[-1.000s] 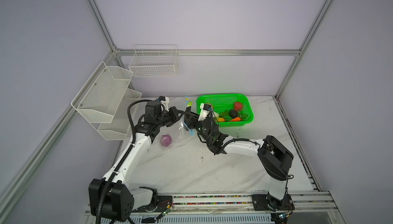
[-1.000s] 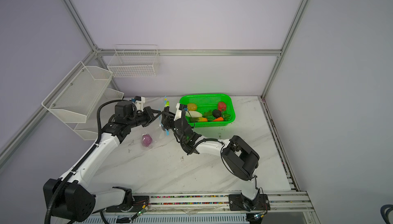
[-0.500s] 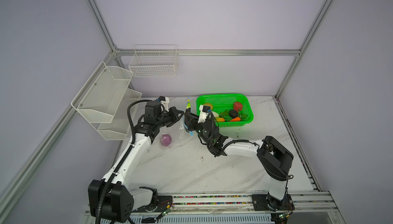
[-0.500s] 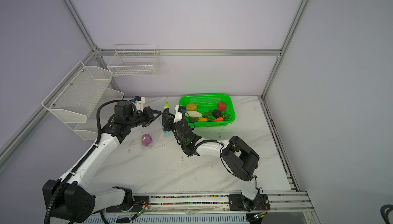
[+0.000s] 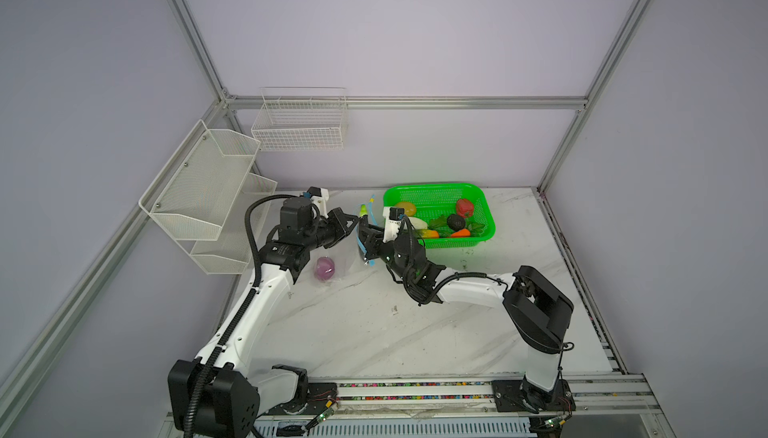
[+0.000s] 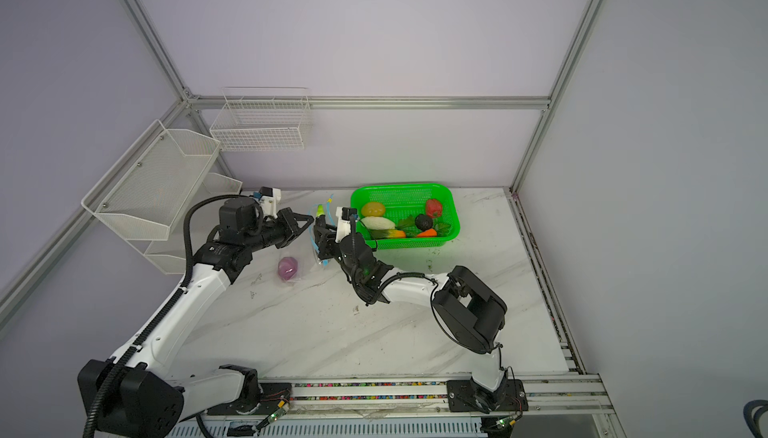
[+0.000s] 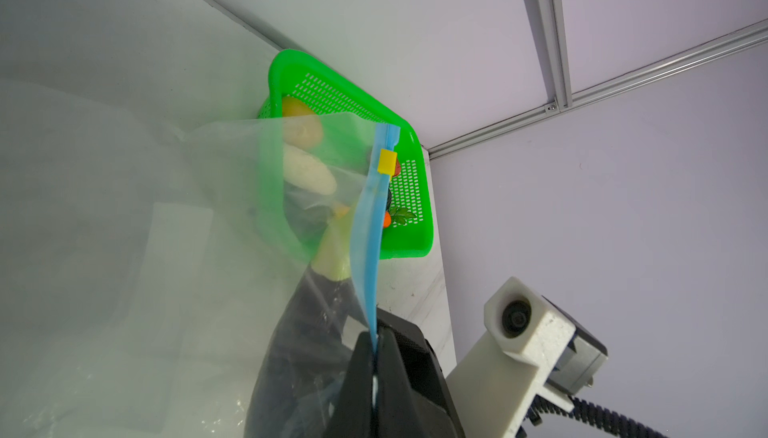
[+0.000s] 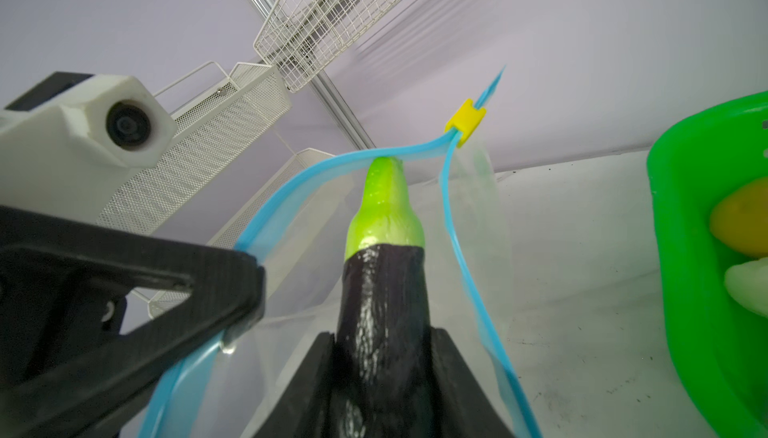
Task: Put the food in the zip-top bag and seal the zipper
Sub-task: 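Push the eggplant down into the open bag with the right gripper, then open the right gripper inside the bag to release the eggplant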
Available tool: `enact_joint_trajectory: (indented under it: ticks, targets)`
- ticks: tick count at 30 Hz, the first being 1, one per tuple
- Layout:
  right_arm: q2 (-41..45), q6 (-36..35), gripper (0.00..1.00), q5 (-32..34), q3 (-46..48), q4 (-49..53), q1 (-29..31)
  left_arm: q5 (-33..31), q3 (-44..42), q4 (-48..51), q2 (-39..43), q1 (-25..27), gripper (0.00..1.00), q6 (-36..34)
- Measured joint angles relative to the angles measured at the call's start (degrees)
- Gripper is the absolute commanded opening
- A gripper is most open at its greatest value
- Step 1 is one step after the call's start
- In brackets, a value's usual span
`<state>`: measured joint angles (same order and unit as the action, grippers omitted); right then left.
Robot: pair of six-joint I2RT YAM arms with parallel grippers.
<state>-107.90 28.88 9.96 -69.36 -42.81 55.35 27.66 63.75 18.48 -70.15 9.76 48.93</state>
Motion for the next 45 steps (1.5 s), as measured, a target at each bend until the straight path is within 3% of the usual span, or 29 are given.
enact_joint_trajectory:
  ticks: [16, 21, 28, 33, 45]
  targets:
    - [0.0, -1.1, 0.69, -0.8, -1.4, 2.2, 0.0, 0.0, 0.0, -0.1, 0.0, 0.0, 0.00, 0.0]
    - [0.0, -1.2, 0.82, -0.6, -1.4, 2.9, 0.0, 0.0, 0.0, -0.2, 0.0, 0.0, 0.00, 0.0]
    - [0.2, -1.2, 0.85, -0.2, -1.5, 3.9, 0.0, 0.1, 0.0, -0.4, 0.0, 0.0, 0.00, 0.0]
    - [0.4, -1.6, 0.97, 0.8, -2.2, 5.7, 0.0, 0.2, 0.0, -0.9, -0.2, 0.0, 0.00, 0.0]
    - [1.5, -2.4, 0.97, 2.3, -4.5, 12.1, -0.1, 0.1, 0.0, -2.2, -0.2, 0.0, 0.00, 0.0]
